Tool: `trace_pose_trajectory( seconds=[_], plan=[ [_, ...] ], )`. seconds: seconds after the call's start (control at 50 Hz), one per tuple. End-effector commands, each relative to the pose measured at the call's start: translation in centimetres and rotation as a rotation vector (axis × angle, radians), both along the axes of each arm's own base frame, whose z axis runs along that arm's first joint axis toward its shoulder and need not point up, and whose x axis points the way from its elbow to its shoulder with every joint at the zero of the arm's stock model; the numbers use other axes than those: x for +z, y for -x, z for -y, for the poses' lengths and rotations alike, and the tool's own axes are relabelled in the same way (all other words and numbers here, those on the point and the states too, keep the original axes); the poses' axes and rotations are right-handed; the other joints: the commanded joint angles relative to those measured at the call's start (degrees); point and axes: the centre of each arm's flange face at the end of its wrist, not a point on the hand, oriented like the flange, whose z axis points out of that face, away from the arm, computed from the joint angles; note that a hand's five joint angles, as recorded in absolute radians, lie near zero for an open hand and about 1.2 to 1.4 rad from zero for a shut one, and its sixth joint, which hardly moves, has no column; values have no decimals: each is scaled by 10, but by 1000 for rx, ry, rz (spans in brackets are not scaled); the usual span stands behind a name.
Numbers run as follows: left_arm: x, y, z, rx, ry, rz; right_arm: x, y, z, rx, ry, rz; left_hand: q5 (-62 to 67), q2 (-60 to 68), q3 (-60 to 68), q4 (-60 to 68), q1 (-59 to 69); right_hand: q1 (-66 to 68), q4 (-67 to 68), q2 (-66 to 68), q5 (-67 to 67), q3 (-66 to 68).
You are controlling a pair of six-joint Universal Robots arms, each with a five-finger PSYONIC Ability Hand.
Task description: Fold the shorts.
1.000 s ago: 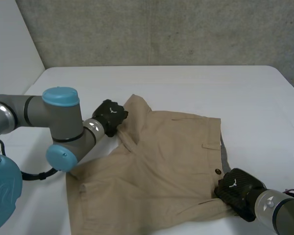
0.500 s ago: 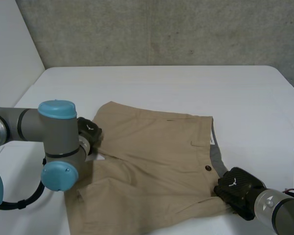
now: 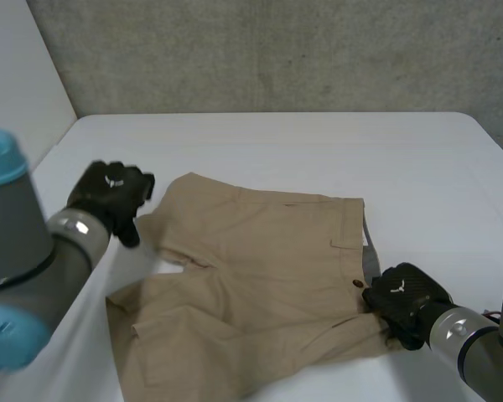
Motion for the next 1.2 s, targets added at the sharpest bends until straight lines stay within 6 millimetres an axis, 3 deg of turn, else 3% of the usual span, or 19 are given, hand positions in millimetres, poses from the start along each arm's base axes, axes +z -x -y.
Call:
trace_pose_trajectory(
  seconds=[0.02, 0.16, 0.34, 0.54, 0.86, 1.2],
  plan=[
    [-8, -9, -82, -146, -227, -74, 2, -4, 6, -39, 5, 107, 82, 85, 84, 82, 82, 241, 119, 128, 121, 125],
    [-23, -19, -126, -176, -370, -83, 3, -6, 12, -66, 34, 158, 77, 80, 79, 77, 77, 241, 119, 128, 121, 125],
    [-45, -26, -154, -192, -469, -45, 3, -6, 15, -84, 42, 173, 36, 40, 38, 37, 36, 241, 119, 128, 121, 125],
    [-60, -26, -155, -193, -458, -43, 2, -7, 13, -77, 39, 175, -34, -31, -32, -34, -34, 241, 119, 128, 121, 125],
    [-81, -26, -149, -160, -407, -8, 1, -7, 12, -75, 34, 178, 71, 75, 74, 72, 72, 241, 119, 128, 121, 125],
    [-87, -17, -167, -227, -360, 19, 0, -7, 10, -74, 28, 177, 92, 95, 94, 92, 92, 241, 119, 128, 121, 125]
  ],
)
